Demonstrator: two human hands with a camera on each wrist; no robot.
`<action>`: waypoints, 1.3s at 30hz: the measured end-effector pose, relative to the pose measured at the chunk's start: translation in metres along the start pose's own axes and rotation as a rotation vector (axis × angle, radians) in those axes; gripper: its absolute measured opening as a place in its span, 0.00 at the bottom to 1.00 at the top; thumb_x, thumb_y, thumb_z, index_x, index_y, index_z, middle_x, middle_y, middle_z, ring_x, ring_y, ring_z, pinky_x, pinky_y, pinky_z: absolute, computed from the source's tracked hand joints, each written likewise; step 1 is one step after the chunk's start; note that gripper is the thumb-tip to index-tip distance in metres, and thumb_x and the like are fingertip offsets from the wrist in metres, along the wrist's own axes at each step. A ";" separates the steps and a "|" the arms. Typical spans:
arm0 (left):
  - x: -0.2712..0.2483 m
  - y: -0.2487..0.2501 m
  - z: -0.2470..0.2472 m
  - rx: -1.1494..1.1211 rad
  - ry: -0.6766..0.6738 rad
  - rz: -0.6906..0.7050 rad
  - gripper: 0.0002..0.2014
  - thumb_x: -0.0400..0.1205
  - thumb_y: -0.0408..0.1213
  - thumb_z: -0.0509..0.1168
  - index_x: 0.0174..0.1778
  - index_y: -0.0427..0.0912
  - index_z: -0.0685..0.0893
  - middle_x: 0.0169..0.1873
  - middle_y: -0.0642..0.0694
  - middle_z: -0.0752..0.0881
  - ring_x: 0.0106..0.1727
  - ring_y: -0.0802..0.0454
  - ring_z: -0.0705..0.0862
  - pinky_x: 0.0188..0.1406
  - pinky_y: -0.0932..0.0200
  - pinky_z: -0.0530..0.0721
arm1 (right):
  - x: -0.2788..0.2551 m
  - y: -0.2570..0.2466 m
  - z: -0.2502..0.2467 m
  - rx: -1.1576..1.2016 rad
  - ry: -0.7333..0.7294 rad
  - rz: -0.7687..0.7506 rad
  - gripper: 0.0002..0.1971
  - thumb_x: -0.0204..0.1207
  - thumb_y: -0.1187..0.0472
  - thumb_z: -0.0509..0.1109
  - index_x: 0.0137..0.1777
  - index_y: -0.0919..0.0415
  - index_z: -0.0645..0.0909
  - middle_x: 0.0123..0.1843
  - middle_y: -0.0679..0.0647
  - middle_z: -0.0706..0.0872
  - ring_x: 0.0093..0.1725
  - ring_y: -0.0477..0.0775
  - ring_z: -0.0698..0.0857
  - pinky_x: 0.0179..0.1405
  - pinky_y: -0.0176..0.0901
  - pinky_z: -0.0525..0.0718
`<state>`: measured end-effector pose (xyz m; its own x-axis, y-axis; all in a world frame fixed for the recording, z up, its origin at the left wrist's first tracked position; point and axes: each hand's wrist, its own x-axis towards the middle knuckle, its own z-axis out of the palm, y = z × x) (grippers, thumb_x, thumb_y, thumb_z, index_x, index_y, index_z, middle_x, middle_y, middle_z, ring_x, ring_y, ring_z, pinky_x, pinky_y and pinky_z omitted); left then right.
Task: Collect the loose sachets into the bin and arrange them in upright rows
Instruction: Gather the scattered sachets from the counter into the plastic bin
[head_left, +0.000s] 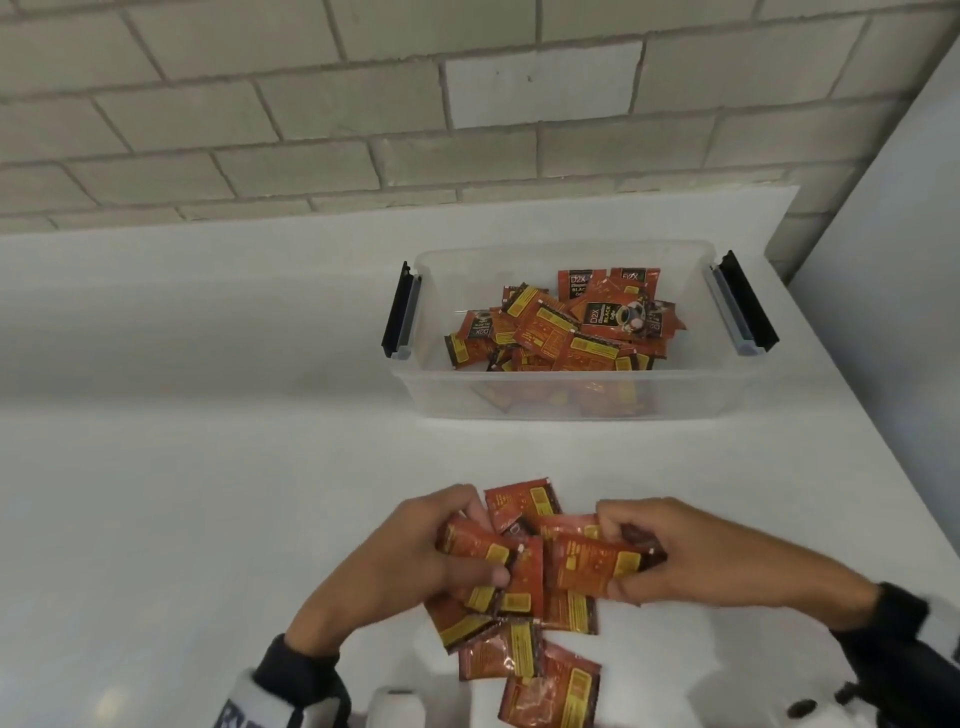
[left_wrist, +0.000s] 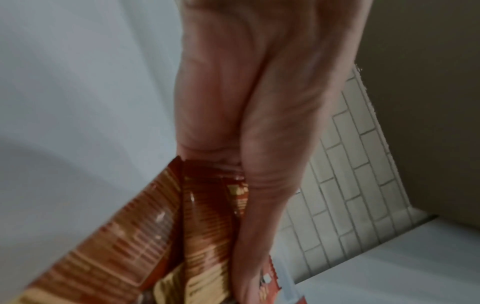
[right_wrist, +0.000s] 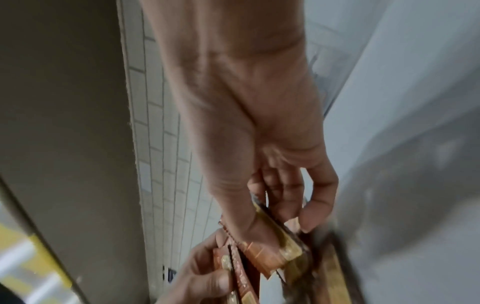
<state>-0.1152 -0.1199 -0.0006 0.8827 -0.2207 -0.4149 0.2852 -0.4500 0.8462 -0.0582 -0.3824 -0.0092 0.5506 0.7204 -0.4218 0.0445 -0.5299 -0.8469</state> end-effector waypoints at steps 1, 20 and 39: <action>0.004 0.009 -0.005 -0.016 -0.010 0.019 0.16 0.70 0.42 0.78 0.43 0.41 0.78 0.47 0.50 0.90 0.47 0.53 0.90 0.40 0.57 0.89 | -0.003 -0.003 -0.008 0.040 0.019 -0.014 0.15 0.74 0.61 0.76 0.38 0.54 0.70 0.45 0.44 0.88 0.49 0.47 0.87 0.41 0.42 0.81; 0.198 0.113 -0.038 -0.370 0.271 -0.001 0.18 0.72 0.22 0.75 0.55 0.33 0.79 0.43 0.38 0.87 0.36 0.49 0.87 0.35 0.53 0.89 | 0.077 -0.024 -0.147 -0.073 0.627 0.181 0.19 0.70 0.63 0.78 0.54 0.56 0.72 0.46 0.50 0.81 0.49 0.53 0.82 0.43 0.41 0.78; 0.066 0.090 -0.028 0.342 0.160 0.173 0.15 0.74 0.37 0.75 0.53 0.50 0.79 0.52 0.61 0.76 0.52 0.65 0.76 0.48 0.73 0.74 | 0.030 -0.048 -0.045 -0.371 0.278 -0.092 0.10 0.74 0.54 0.74 0.53 0.45 0.80 0.54 0.39 0.83 0.52 0.37 0.80 0.53 0.31 0.81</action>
<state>-0.0206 -0.1507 0.0576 0.9612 -0.1938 -0.1962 0.0103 -0.6857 0.7278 -0.0062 -0.3558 0.0336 0.7302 0.6518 -0.2051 0.3705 -0.6299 -0.6826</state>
